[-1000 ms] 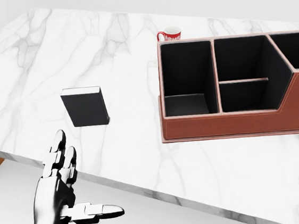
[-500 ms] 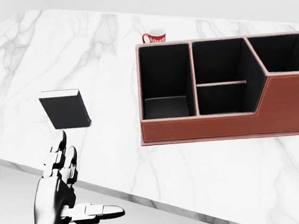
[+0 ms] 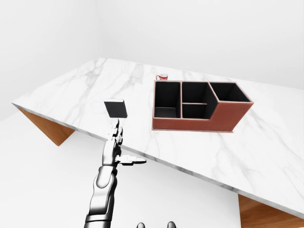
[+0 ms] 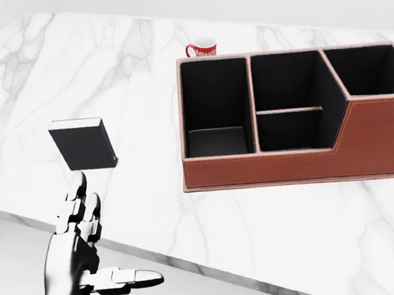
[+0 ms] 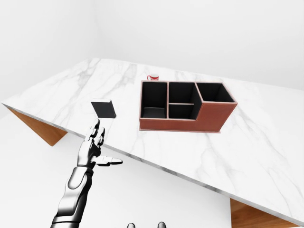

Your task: Pick up the book and place it in the left compartment of the caddy.

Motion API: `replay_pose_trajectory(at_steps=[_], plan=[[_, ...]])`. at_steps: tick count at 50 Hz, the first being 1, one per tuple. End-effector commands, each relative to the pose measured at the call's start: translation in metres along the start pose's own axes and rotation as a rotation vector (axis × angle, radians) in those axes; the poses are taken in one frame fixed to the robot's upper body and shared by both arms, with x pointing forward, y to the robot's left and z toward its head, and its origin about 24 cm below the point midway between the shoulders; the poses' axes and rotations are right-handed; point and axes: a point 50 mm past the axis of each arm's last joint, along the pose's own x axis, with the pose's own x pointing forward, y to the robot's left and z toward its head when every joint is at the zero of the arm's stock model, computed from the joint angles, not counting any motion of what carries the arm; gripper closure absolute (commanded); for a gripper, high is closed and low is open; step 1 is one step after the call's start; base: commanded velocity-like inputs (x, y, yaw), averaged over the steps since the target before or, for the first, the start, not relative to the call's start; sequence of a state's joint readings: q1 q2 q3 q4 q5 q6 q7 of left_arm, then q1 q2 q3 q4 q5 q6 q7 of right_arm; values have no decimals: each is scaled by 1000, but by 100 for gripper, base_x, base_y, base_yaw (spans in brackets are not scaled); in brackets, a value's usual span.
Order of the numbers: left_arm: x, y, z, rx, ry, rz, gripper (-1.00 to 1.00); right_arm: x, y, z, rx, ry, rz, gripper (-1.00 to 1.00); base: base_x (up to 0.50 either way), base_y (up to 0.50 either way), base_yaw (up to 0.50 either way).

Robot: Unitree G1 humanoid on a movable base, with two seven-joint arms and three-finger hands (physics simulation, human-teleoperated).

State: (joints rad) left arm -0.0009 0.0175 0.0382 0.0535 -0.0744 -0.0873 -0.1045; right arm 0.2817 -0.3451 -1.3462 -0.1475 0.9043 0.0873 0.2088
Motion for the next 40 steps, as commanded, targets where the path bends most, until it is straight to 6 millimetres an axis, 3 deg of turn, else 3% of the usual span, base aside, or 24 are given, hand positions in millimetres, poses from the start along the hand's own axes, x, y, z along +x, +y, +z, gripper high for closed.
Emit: replay_pose_trajectory(at_steps=[1,40], plan=[[0,0,1,-2,-3,0,-100,0,0,0,-2,2,-1,-100,0,0,0],[0,-1,-1,3,3,-5,-100,-1,1,-2,-15,12,10,-100,2,1,0]])
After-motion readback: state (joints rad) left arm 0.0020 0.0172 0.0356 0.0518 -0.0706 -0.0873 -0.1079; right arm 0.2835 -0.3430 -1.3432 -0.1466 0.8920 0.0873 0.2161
